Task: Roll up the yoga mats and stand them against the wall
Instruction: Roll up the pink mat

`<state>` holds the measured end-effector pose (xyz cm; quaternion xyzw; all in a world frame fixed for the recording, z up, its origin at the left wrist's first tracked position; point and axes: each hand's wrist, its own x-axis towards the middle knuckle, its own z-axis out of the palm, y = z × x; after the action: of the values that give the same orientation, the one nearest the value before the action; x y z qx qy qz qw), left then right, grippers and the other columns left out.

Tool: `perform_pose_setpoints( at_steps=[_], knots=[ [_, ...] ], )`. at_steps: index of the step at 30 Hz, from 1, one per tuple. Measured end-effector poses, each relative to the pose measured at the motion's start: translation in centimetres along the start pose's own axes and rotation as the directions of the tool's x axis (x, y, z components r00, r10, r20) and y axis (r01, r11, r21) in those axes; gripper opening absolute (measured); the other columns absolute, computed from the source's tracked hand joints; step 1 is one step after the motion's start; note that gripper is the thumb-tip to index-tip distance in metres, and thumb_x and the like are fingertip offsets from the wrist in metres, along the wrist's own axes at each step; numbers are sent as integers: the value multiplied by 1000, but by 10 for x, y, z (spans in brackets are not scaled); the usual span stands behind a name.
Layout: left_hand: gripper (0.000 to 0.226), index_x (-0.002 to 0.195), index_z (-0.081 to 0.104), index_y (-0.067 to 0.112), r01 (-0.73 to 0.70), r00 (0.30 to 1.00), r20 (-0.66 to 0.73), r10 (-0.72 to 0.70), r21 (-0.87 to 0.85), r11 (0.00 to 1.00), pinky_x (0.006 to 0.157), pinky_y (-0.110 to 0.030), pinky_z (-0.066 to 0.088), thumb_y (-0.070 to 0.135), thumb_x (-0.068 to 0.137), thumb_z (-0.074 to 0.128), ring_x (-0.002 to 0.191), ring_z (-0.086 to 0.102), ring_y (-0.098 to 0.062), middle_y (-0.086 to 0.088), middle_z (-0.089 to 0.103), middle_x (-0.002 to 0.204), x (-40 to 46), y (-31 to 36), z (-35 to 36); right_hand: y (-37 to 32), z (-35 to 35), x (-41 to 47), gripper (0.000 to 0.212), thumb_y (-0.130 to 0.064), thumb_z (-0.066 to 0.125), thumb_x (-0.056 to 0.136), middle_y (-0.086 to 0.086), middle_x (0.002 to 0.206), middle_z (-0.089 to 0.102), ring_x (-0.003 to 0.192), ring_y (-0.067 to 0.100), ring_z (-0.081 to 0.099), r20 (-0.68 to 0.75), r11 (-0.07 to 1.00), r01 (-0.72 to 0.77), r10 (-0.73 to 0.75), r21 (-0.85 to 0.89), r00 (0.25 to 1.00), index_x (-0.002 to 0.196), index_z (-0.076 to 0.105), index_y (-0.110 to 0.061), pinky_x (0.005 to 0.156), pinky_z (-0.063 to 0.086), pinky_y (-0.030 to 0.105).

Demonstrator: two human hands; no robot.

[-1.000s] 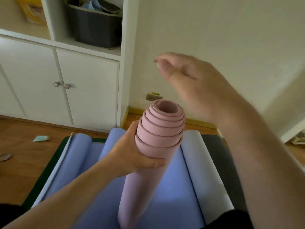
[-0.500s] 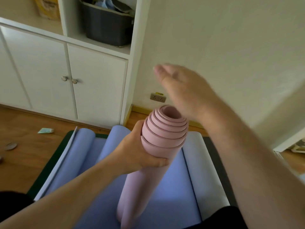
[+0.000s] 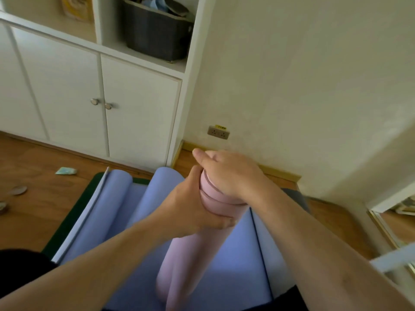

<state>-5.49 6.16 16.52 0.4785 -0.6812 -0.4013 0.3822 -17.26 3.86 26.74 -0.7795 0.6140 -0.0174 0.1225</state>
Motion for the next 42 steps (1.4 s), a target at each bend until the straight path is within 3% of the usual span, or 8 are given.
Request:
perform_pose_setpoints(
  at_steps=[3,7,11,18,21,27,35,42],
  knots=[
    [118,145,29,52,-5,1000,1,5,-35,999,87,-13,54,47,52,102,110,58,18,32,62,118,-2,1,-6,-4,-9,8,66,-74,22,104,-4,125,70,122,24,60,38,996,-19,16,85,999,118,70,-30,103,44,45],
    [113,142,40,48,-16,1000,-23,15,-58,998,98,-29,56,47,48,103,116,60,9,32,63,124,-1,0,-8,1,-46,13,70,-72,22,106,0,126,71,118,22,62,-192,975,49,-6,217,981,132,65,-22,99,45,42],
    [117,146,31,47,16,999,30,-17,27,1000,81,-8,53,49,53,101,106,55,21,38,58,112,-6,7,-10,5,1,9,61,-75,24,100,-7,112,71,112,25,62,-24,999,-5,6,38,1000,107,68,-33,101,47,51],
    [105,135,39,30,41,997,-78,-12,379,924,81,-23,52,72,53,90,102,57,-5,20,49,120,-19,29,-27,13,8,20,48,-63,31,103,-10,96,69,97,21,62,-53,998,-33,35,46,998,88,64,-31,90,50,49],
    [85,114,45,31,9,996,-90,22,329,944,69,-14,45,63,54,95,91,56,1,21,53,106,-24,24,-32,14,10,20,49,-63,33,102,-9,93,69,95,21,63,-60,999,-19,21,30,998,84,63,-29,86,50,47],
    [30,82,65,19,-67,996,-41,75,160,985,73,-31,48,29,77,93,83,59,-11,8,66,77,-28,19,-40,16,7,21,45,-59,35,97,-14,94,74,93,16,65,-25,996,-38,40,75,999,84,66,-28,88,53,47],
    [24,75,70,24,-157,983,-80,167,123,980,76,-32,51,21,75,94,84,66,-14,9,70,79,-29,34,-47,10,6,17,34,-53,39,83,-12,73,65,76,13,58,-10,993,82,-81,79,997,73,63,-31,64,44,39],
    [26,72,68,22,-98,987,-121,103,45,994,82,-37,57,24,73,95,84,67,-12,10,71,80,-21,30,-49,15,7,18,36,-47,42,96,-8,74,66,78,14,61,-28,990,115,-113,78,993,73,59,-26,71,51,45]
  ],
)
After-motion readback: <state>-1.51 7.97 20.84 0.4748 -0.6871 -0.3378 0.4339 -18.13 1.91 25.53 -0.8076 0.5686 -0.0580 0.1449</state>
